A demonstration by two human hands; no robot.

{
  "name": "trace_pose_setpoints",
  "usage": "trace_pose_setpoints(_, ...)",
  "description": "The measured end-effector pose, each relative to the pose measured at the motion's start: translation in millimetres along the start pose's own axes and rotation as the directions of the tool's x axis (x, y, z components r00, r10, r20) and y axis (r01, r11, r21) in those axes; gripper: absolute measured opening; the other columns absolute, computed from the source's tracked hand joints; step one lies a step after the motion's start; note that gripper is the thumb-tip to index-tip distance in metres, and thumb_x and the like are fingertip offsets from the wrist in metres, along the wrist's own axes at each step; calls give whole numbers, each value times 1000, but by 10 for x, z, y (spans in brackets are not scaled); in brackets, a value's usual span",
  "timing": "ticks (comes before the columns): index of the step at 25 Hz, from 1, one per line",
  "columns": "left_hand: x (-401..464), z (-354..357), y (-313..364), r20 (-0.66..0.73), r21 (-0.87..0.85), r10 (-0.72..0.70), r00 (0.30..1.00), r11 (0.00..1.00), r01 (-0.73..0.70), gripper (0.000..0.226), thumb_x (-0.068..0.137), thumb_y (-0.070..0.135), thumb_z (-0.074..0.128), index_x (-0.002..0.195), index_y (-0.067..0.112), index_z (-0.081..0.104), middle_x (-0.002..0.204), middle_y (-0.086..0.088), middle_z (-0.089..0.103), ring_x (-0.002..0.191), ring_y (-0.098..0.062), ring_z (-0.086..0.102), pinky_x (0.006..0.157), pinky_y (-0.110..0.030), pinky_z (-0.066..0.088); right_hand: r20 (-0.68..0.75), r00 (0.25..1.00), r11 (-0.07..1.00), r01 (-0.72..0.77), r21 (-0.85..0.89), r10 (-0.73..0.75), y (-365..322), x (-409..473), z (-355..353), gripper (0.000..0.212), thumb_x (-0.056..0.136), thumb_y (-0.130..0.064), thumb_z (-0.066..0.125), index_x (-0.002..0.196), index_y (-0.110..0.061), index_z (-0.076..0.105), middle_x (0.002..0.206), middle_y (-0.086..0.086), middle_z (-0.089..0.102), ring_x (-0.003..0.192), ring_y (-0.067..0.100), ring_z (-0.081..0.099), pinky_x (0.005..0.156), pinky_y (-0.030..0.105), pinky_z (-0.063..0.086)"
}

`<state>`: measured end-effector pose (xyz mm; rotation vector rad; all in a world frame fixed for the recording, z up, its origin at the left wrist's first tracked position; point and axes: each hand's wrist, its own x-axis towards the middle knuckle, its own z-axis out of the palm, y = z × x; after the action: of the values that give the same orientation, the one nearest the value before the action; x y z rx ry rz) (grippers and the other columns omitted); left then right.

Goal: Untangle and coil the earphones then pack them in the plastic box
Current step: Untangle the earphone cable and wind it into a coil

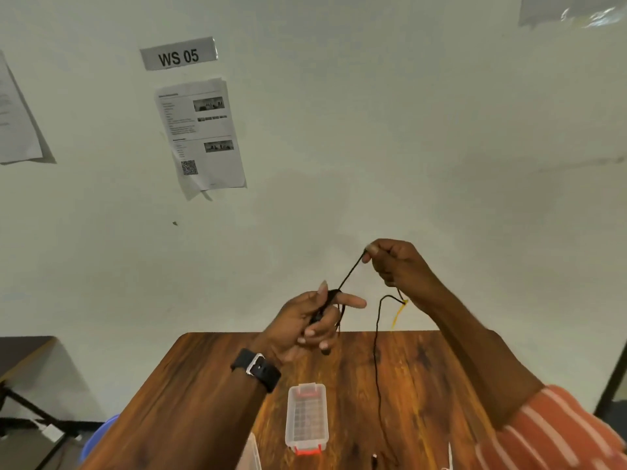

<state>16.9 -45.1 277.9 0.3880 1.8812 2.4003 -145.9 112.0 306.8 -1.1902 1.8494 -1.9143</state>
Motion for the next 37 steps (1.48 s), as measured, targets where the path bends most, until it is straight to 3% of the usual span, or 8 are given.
trace_pose_setpoints(6,396,-6,731,-538,85,437,721,879,-469,40,107,33,34,129,7,56,65,6,69,80,-16,74,66,-28,52,339,930,990,-128,-56,140,485,-623,571,12,96,-16,62,99,-8,70,59,-9,57,51,5,50,57,25,45)
trace_pose_setpoints(11,313,-524,460,-349,911,450,822,368,185,35,106,27,39,124,9,64,85,-1,77,114,-10,65,101,-39,51,402,906,986,-164,41,134,-17,-796,430,20,97,-15,60,111,-7,70,61,-8,62,54,2,60,56,11,47)
trace_pose_setpoints(18,-146,60,-80,34,82,-76,997,994,72,59,100,45,40,129,-2,61,40,5,46,35,-10,45,46,-23,43,131,967,877,-254,407,220,-136,-129,-25,31,82,-40,67,78,-10,61,47,-11,25,38,3,19,36,18,12)
trace_pose_setpoints(22,119,171,419,-306,-177,343,888,896,-407,57,104,37,35,140,-5,47,42,6,50,41,-9,57,64,-25,57,253,907,864,-404,302,336,346,-454,479,31,98,-34,54,102,-6,67,56,-6,28,45,6,22,38,20,13)
trace_pose_setpoints(26,297,-246,762,-585,463,535,610,838,-289,34,108,30,35,128,17,60,72,10,76,109,-20,71,87,-42,51,372,892,954,-296,49,258,373,-936,660,33,102,-28,47,105,-5,70,56,-7,37,48,5,32,45,18,27)
trace_pose_setpoints(29,178,-484,442,-434,855,366,823,455,249,31,106,29,38,122,19,62,81,-12,77,100,-27,71,92,-45,50,276,951,990,-142,-13,140,-3,-838,451,34,102,-27,50,80,-19,74,51,-11,50,45,2,41,46,14,34)
trace_pose_setpoints(33,-82,-222,-59,-146,364,-104,984,919,151,57,105,41,29,130,0,60,44,-1,49,37,-14,45,52,-26,51,16,999,998,-49,36,49,-178,-338,-22,34,97,-35,56,72,-14,65,49,-6,32,41,5,24,40,16,21)
trace_pose_setpoints(37,30,159,45,-4,-193,135,991,972,-133,60,104,37,27,132,-9,54,39,7,46,30,-8,42,57,-23,54,15,989,981,-149,124,148,262,-177,160,37,103,-22,48,72,-16,67,48,-10,33,42,7,25,40,17,20)
